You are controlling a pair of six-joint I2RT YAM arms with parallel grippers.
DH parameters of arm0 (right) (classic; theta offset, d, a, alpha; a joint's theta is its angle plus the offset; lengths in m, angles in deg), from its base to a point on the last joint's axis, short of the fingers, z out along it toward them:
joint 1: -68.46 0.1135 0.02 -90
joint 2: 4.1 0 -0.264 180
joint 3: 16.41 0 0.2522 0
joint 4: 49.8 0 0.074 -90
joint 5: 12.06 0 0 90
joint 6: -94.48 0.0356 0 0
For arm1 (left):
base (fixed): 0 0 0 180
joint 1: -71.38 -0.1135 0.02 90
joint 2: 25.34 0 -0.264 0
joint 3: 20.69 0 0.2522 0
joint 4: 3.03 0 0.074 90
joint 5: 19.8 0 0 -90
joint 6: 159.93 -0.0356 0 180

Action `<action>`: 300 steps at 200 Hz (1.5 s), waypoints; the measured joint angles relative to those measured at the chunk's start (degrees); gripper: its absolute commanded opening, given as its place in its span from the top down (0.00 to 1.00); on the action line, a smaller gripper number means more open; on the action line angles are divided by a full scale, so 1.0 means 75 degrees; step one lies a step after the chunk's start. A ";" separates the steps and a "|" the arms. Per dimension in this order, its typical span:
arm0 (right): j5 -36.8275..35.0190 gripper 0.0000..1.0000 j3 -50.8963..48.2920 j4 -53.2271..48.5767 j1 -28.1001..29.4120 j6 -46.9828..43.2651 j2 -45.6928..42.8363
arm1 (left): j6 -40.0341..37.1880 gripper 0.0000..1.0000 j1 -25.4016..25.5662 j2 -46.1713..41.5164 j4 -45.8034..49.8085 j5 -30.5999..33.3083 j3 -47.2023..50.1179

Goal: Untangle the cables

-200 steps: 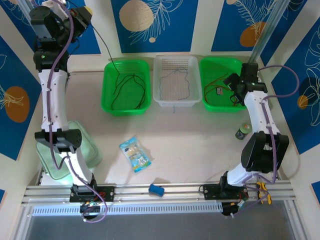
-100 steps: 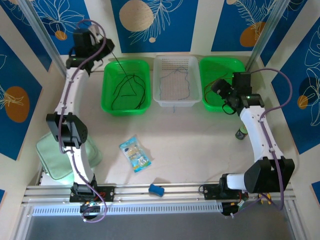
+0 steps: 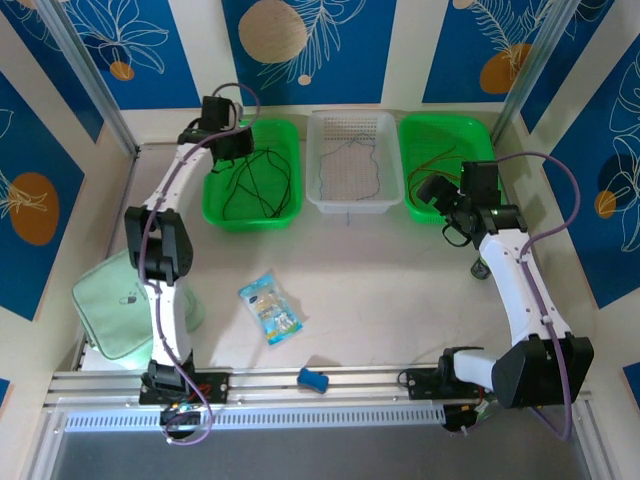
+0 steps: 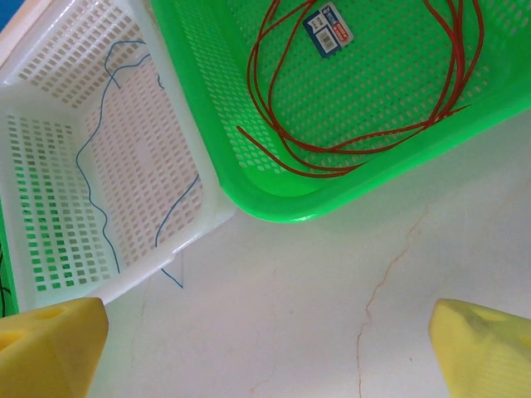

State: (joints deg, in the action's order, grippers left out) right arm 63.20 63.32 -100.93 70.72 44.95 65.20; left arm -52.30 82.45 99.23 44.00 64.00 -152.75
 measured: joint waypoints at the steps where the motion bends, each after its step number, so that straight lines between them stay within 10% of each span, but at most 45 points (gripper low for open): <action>1: 0.0000 0.01 0.0000 0.0000 0.0000 -0.0006 -0.0009 | -0.0009 1.00 0.0009 0.0020 0.0015 0.0006 -0.0009; 94: 0.0085 0.01 -0.0562 -0.0023 -0.0003 -0.0131 -0.0577 | 0.0044 1.00 0.0323 0.1775 0.0962 0.0291 -0.1093; 132: 0.0085 0.01 -0.0586 -0.0064 -0.0026 -0.0146 -0.0933 | 0.0335 0.42 0.0326 0.1950 0.0874 -0.0224 -0.1075; 255: 0.0125 0.01 -0.0886 -0.0093 -0.0175 -0.0309 -0.1338 | -0.0909 0.09 0.0286 0.1699 0.1411 0.1040 -0.3255; 300: 0.0490 0.01 -0.1402 0.0571 -0.0321 -0.0871 -0.1926 | -0.0994 0.00 0.0379 -0.0364 0.0224 0.1029 -0.0560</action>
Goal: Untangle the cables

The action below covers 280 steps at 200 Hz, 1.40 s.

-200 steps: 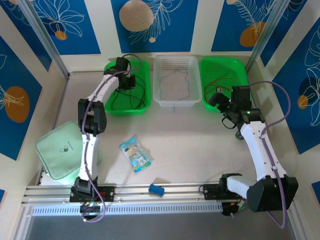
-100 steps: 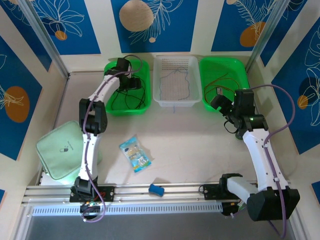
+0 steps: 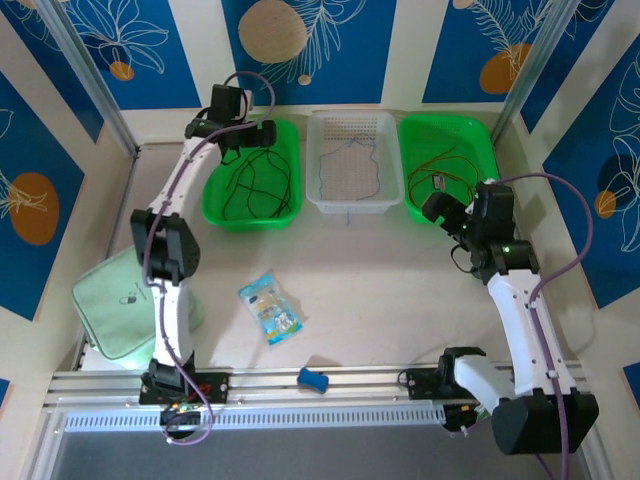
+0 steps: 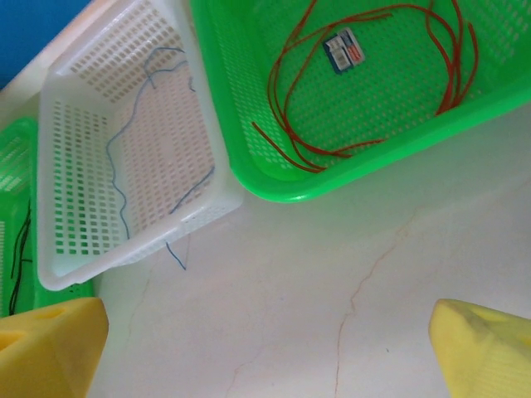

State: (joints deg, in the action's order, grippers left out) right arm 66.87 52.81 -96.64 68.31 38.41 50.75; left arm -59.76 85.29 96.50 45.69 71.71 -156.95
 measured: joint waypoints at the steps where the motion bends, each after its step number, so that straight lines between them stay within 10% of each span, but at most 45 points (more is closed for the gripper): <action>1: 0.0009 0.01 -0.0012 0.0020 -0.0003 -0.0009 -0.0015 | 0.0003 0.00 0.0003 -0.0099 -0.0047 -0.0003 0.0125; 72: 0.0044 0.01 -0.2841 0.3112 0.0187 -0.1186 -0.1125 | 0.0527 0.00 0.0035 -0.5846 -0.3911 -0.0041 0.7426; 164: -0.0259 0.01 -0.5193 0.7210 -0.0326 -0.2658 -0.0079 | -0.0484 0.00 0.0070 -0.9404 -0.5520 0.1349 1.2488; 236: 0.0096 0.01 -0.5263 1.0013 -0.0408 -0.2830 0.2538 | -0.1431 0.00 0.0073 -1.0690 -0.7064 0.2192 1.4627; 280: 0.0248 0.01 -0.5263 1.1293 -0.0201 -0.3080 0.3853 | -0.1894 0.00 0.0070 -0.9326 -0.8953 0.2486 1.5078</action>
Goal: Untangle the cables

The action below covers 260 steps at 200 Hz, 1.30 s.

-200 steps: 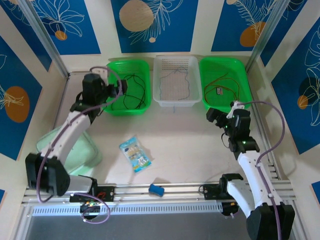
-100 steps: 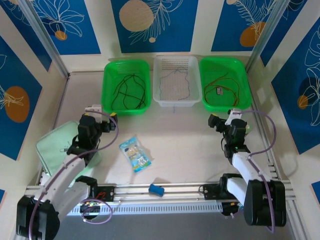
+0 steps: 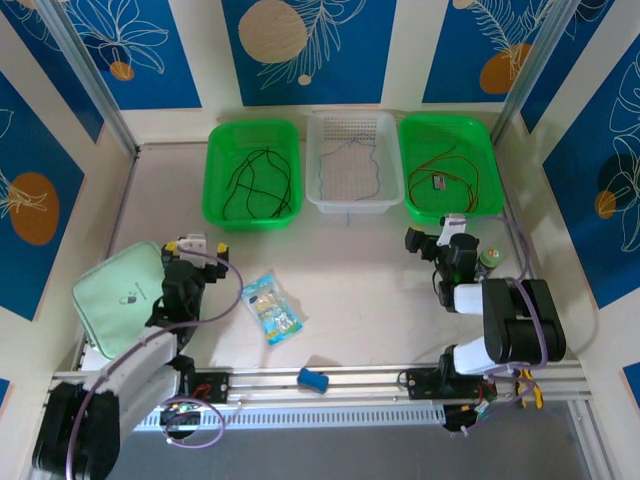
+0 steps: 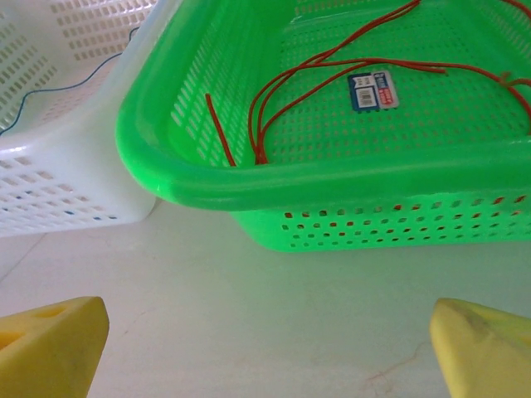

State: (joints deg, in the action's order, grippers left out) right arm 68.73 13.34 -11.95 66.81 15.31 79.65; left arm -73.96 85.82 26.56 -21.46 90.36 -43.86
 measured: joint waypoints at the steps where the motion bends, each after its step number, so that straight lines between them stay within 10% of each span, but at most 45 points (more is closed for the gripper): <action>1: 0.0006 0.01 0.0000 0.0020 0.0006 -0.0009 0.0017 | -0.0017 0.00 0.0000 0.0093 -0.0090 0.0012 0.0000; 81: 0.0119 0.01 0.0580 -0.0035 0.0134 -0.0227 0.0361 | -0.0600 0.00 0.0000 0.4899 -0.4383 0.0332 -0.0224; 260: -0.0172 0.01 0.0755 -0.0586 0.0321 -0.0341 0.0376 | 0.0297 0.00 -0.1145 0.4992 -0.3212 -0.0699 -0.1381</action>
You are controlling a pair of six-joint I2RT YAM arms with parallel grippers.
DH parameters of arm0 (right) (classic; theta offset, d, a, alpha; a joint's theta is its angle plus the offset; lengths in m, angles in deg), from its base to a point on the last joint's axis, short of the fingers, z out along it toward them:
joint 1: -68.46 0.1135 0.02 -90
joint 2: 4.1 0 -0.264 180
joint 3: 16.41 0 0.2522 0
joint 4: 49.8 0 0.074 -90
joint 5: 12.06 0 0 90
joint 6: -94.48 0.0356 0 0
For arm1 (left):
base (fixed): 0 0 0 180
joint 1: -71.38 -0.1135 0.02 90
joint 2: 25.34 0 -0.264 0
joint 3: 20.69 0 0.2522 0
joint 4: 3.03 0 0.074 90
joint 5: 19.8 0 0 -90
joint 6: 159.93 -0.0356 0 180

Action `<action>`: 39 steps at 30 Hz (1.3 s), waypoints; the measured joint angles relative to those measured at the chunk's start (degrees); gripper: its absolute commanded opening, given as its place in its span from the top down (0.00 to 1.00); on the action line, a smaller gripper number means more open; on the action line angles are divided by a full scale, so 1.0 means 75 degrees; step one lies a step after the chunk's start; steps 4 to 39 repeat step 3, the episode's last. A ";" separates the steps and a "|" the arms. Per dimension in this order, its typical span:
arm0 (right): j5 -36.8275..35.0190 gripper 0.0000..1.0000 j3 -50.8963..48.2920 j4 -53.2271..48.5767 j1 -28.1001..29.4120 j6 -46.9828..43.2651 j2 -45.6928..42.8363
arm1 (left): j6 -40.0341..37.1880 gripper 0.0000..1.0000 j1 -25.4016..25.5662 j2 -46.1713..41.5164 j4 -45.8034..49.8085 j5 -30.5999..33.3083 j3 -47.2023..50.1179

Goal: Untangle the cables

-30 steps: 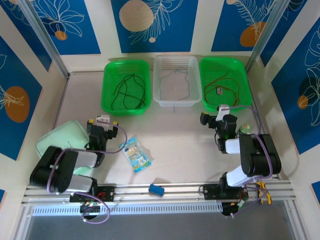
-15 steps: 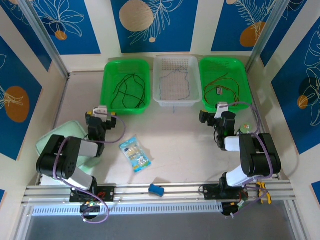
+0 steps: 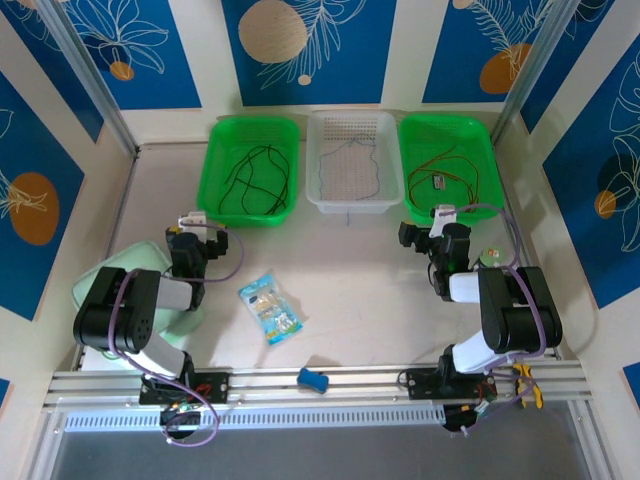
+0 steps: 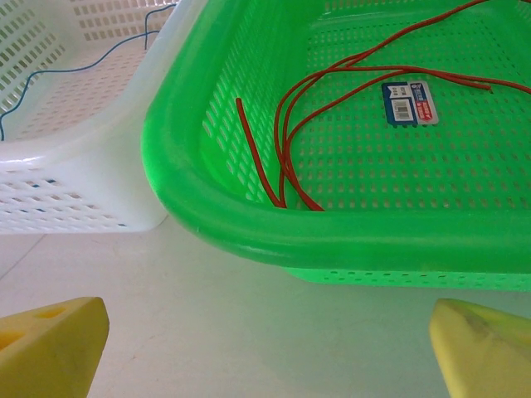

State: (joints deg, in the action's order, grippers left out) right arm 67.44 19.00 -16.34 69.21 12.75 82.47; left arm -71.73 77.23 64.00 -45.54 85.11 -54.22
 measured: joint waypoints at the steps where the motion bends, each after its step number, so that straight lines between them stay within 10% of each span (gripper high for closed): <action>1: 0.0000 0.01 0.0009 -0.0003 0.0000 0.0000 0.0003 | 0.0000 0.00 0.0000 0.0000 0.0006 -0.0003 0.0000; 39: 0.0000 0.01 0.0015 -0.0017 0.0000 0.0000 0.0003 | 0.0000 0.00 0.0000 0.0000 0.0017 -0.0017 0.0000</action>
